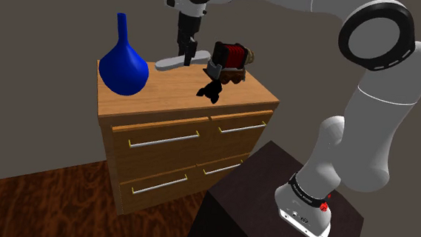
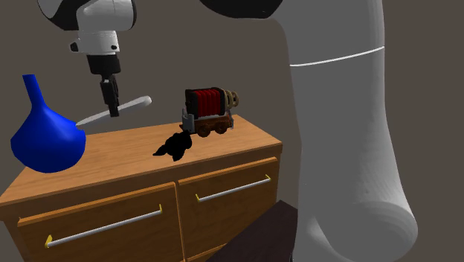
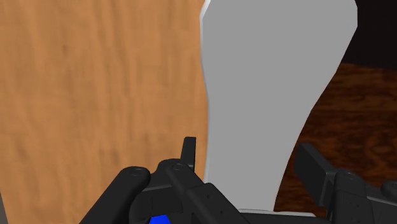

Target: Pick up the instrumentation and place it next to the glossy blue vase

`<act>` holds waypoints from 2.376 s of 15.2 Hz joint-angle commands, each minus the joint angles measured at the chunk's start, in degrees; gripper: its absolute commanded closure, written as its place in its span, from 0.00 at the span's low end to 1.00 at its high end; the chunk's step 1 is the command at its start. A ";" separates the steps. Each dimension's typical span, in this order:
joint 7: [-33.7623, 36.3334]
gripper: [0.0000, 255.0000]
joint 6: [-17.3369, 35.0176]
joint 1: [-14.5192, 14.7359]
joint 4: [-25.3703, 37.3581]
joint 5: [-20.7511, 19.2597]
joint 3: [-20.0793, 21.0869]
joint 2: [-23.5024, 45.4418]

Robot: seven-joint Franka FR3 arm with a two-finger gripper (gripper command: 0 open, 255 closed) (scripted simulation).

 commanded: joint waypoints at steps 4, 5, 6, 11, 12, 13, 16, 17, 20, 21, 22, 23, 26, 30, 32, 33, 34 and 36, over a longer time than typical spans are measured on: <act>-0.24 1.00 3.85 0.04 -3.67 0.15 0.05 0.15; -0.27 1.00 4.59 0.05 -4.32 0.20 0.07 0.25; -0.31 1.00 5.32 0.05 -4.95 0.27 0.10 0.37; -0.55 1.00 8.92 0.05 -7.87 0.68 0.24 1.12; -0.61 1.00 9.62 0.04 -8.41 0.78 0.28 1.31; -0.67 1.00 10.33 0.02 -8.93 0.89 0.31 1.51; -0.89 1.00 12.42 -0.04 -10.41 1.26 0.43 2.18; -0.96 1.00 13.10 -0.06 -10.88 1.39 0.48 2.42; -1.22 1.00 15.15 -0.15 -12.20 1.83 0.63 3.23; -1.32 1.00 15.82 -0.19 -12.61 1.99 0.68 3.52; -1.42 1.00 16.49 -0.23 -13.00 2.15 0.74 3.82; -1.52 1.00 17.16 -0.27 -13.39 2.32 0.81 4.13; -1.84 1.00 19.14 -0.42 -14.46 2.87 1.01 5.13; -2.33 1.00 21.72 -0.66 -15.70 3.68 1.35 6.60; -2.43 1.00 22.23 -0.70 -15.92 3.84 1.42 6.91; -2.43 1.00 22.23 -0.70 -15.92 3.85 1.42 6.91; -2.43 1.00 22.23 -0.70 -15.92 3.85 1.41 6.91; -2.43 1.00 22.23 -0.70 -15.92 3.85 1.41 6.91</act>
